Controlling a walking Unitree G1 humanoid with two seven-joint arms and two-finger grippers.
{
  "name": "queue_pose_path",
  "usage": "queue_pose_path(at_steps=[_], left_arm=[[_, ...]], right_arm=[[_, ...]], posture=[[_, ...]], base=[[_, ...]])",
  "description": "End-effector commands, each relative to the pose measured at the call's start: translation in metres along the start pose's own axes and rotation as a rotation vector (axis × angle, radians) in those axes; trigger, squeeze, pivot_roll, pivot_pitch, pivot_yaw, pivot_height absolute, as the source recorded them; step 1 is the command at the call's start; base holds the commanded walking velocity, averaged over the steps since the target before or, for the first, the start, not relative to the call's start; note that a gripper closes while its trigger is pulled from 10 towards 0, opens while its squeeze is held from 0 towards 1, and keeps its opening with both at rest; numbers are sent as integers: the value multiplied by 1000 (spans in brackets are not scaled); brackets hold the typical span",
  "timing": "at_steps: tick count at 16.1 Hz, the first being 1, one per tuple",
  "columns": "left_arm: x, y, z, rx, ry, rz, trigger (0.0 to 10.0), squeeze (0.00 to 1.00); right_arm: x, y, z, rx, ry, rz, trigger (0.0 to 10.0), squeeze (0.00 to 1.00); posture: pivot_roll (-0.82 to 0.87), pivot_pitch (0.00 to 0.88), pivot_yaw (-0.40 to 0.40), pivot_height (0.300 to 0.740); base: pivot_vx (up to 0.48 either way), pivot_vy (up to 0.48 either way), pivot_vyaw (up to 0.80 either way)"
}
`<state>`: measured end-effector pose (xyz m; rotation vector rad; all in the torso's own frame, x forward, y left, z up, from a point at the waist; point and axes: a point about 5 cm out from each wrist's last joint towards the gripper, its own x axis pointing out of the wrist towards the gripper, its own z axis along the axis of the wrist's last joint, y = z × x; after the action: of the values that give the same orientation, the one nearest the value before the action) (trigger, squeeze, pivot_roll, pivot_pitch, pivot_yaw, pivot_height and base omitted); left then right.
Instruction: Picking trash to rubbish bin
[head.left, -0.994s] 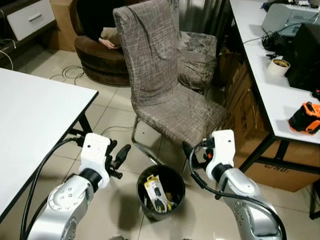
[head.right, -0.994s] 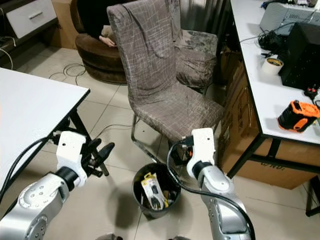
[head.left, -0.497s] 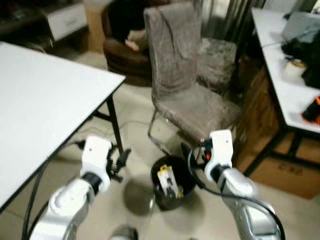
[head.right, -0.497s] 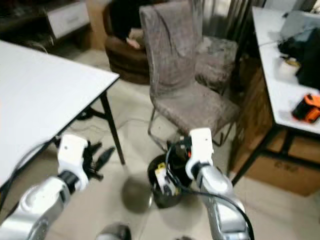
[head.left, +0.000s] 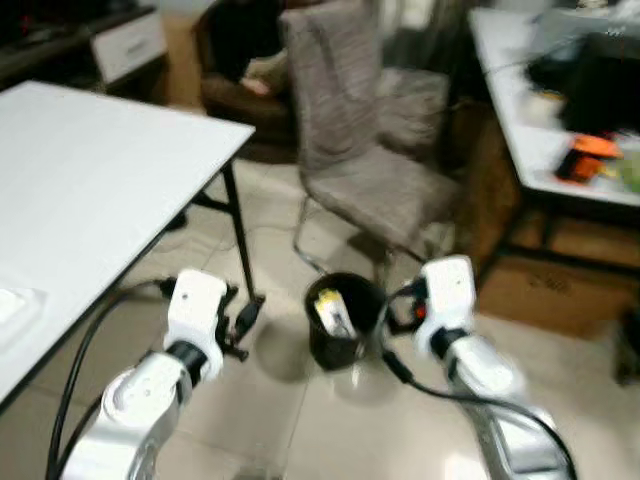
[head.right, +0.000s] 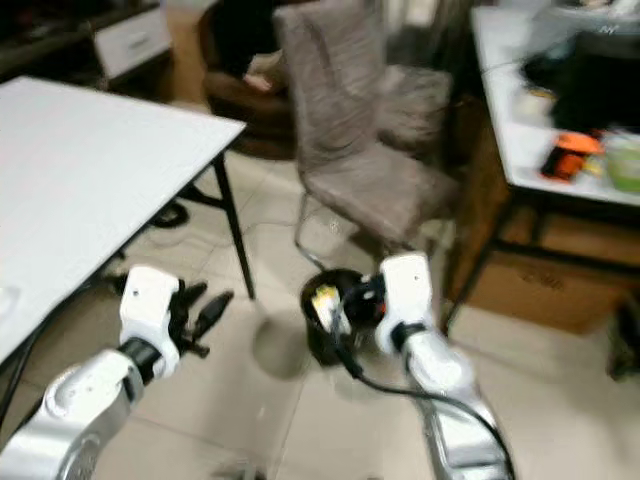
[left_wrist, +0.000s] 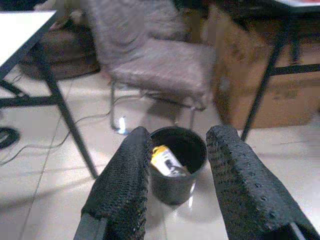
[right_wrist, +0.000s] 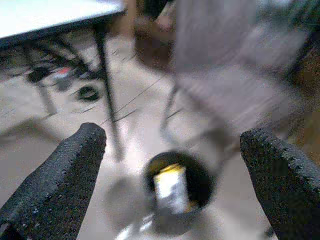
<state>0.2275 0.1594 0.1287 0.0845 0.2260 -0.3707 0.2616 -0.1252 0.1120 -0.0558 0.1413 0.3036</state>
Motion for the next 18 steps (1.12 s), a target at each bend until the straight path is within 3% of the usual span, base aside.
queue_pose_path(at_steps=[1, 5, 9, 11, 13, 16, 18], left_arm=[[-1, 1, -3, 5, 10, 1, 10000, 0], [-2, 4, -22, -23, -5, 35, 10000, 0], [-8, 11, -29, -27, -41, 87, 10000, 0], [-12, 13, -31, -30, -65, 142, 10000, 0], [-13, 15, -25, -31, -118, 170, 10000, 0], [-11, 24, -11, 62, -178, 256, 10000, 0], [-11, 27, -3, 73, -203, 261, 10000, 0]], right_arm=[[1, 5, 0, -46, -38, 9, 10000, 0], [-3, -4, -23, -24, -54, -25, 10000, 0], [-1, 0, -25, 22, -104, -21, 10000, 0], [2, 7, -21, -18, -121, 34, 10000, 0], [5, 13, -15, -58, -144, 91, 10000, 0], [13, 21, -3, -39, -185, 158, 10000, 0], [16, 26, 3, -36, -194, 209, 10000, 0]], posture=[[-8, 42, -45, 740], [-5, 37, -49, 740], [-4, 33, -51, 740], [-4, 32, -53, 740], [2, 30, -57, 740], [19, 19, -65, 740], [23, 17, -67, 740]], base=[[-319, 0, 0], [-307, 0, 0], [-284, 0, 0], [0, 0, 356], [0, 0, 800], [0, 0, 800], [0, 0, 800]])
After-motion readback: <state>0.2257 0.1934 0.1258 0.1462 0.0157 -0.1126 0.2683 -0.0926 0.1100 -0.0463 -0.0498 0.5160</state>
